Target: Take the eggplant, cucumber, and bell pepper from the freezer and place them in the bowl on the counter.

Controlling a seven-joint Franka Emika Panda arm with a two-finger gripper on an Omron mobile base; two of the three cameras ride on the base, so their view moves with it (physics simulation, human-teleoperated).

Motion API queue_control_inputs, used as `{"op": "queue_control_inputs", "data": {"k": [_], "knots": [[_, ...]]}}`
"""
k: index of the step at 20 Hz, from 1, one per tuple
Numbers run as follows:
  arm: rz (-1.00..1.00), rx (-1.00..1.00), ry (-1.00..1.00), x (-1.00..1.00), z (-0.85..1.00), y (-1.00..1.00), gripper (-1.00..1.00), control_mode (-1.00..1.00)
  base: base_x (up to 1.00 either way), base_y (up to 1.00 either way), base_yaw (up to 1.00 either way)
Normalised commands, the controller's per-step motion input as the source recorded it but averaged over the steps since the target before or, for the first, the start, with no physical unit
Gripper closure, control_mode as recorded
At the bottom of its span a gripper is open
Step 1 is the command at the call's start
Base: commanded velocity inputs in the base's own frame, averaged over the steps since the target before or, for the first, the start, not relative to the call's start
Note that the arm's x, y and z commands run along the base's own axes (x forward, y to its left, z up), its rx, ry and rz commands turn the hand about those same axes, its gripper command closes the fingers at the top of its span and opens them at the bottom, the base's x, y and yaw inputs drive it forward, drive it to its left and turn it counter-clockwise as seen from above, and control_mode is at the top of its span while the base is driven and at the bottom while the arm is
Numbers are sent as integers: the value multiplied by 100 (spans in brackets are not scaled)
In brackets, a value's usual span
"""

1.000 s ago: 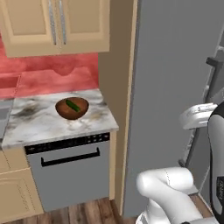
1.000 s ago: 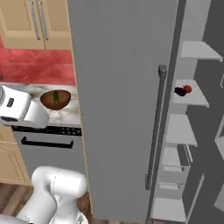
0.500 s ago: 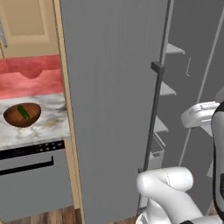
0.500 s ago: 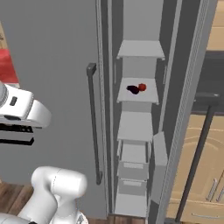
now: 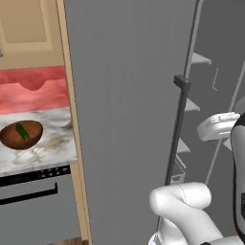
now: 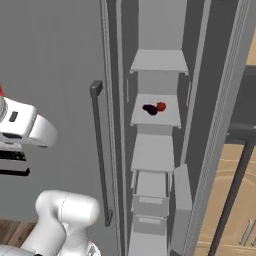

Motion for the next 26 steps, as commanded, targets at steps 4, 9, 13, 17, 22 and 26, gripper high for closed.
{"op": "queue_control_inputs", "data": {"k": [4, 9, 13, 17, 22, 26], "knots": [[0, 0, 0, 0, 0, 0, -100, 100, 64, -35, 3], [0, 0, 0, 0, 0, 0, -100, 100, 36, -58, 2], [0, 0, 0, 0, 0, 0, -100, 100, 24, -72, 0], [0, 0, 0, 0, 0, 0, -100, 100, 25, -61, 0], [0, 0, 0, 0, 0, 0, -100, 100, 25, -62, -4], [0, 0, 0, 0, 0, 0, -100, 100, 21, -59, -11]]}}
